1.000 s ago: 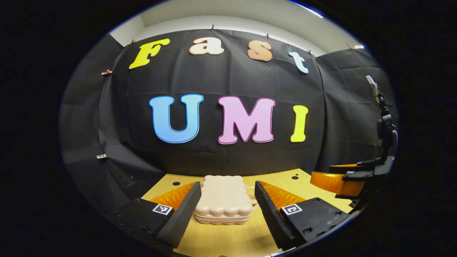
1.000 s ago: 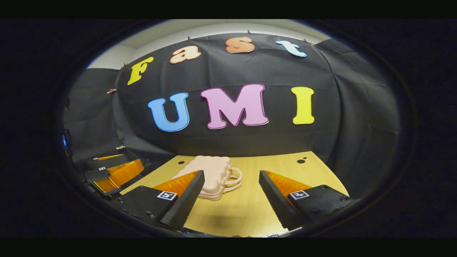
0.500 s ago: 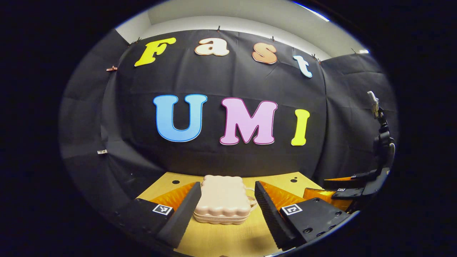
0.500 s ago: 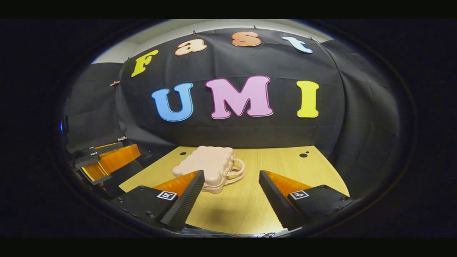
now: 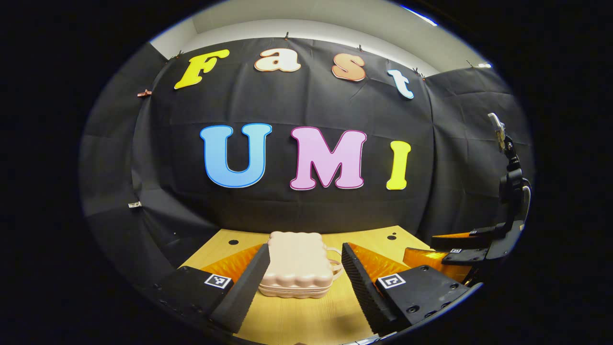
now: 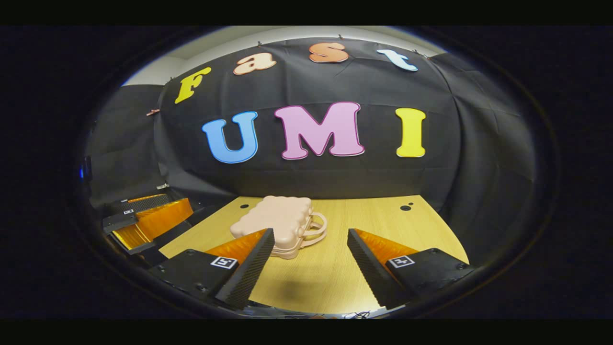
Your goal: First open the suitcase, pack the skin care products into it, and then close the suitcase.
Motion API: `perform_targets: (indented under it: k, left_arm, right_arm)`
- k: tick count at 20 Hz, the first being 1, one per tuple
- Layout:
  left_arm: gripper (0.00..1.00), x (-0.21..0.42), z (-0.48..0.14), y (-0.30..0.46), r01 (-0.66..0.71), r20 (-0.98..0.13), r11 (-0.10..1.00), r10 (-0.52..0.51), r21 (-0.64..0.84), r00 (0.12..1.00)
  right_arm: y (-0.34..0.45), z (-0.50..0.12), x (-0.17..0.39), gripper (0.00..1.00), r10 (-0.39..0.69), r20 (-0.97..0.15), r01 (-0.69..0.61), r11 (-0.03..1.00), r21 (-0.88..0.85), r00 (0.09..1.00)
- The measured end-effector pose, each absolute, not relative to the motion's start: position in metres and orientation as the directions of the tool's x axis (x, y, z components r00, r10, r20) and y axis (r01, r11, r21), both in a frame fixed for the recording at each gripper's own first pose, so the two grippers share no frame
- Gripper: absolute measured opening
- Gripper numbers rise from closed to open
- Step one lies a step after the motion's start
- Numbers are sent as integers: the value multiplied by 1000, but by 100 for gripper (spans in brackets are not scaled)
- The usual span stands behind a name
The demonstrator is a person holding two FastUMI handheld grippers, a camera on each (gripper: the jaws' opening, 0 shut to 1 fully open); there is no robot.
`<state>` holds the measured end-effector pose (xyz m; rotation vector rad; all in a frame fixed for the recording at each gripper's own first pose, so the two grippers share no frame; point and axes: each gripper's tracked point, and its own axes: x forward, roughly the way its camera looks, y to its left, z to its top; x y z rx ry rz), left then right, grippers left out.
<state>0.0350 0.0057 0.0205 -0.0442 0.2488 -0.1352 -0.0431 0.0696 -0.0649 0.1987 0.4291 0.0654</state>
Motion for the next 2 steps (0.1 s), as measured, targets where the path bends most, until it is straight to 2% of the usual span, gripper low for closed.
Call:
perform_targets:
  k: [2]
  left_arm:
    - [95,35,23,6,128,-237,990,-138,-59,962]
  right_arm:
    - [72,-64,-42,98,112,-406,-26,977,210,907]
